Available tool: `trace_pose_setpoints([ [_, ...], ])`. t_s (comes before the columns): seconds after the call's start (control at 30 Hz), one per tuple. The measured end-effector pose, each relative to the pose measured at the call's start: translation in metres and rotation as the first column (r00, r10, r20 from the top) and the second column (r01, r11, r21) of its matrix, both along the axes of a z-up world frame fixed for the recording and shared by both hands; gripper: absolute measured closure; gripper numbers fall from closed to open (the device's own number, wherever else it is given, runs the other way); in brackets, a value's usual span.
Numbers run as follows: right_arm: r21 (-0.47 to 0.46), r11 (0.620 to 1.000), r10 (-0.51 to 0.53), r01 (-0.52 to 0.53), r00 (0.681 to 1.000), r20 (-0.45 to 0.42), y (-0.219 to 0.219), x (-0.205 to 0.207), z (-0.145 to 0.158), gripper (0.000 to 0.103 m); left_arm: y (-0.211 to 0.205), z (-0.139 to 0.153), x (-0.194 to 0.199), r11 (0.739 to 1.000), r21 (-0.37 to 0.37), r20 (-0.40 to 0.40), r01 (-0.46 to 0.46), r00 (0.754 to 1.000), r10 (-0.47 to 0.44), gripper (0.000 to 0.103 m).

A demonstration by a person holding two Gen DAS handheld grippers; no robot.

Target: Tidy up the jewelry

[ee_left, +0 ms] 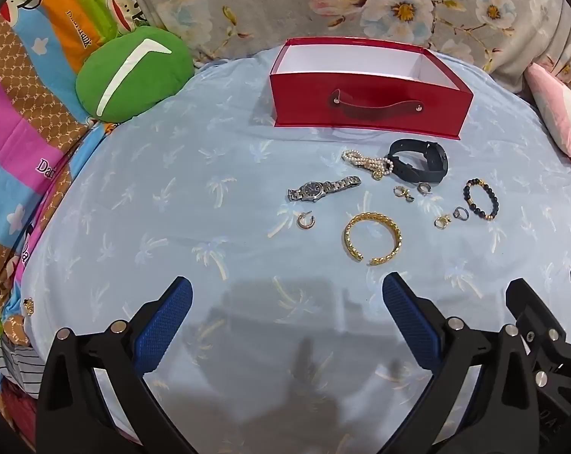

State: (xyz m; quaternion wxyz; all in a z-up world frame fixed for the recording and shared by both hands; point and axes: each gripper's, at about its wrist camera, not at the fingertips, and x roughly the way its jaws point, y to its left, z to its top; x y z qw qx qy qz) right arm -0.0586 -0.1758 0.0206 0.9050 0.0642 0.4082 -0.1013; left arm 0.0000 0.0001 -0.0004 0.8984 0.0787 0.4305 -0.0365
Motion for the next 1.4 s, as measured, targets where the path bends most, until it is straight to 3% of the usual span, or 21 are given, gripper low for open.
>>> trace_pose_setpoints([
  [1.03, 0.000, 1.000, 0.009, -0.009, 1.000, -0.019, 0.004, 0.004, -0.011, 0.005, 0.005, -0.012, 0.002, 1.000, -0.025, -0.007, -0.010, 1.000, 0.010, 0.005],
  [1.4, 0.001, 1.000, 0.009, -0.009, 1.000, -0.019, 0.005, 0.005, -0.011, 0.005, 0.003, -0.016, 0.002, 0.999, 0.038, -0.006, -0.011, 1.000, 0.011, 0.005],
])
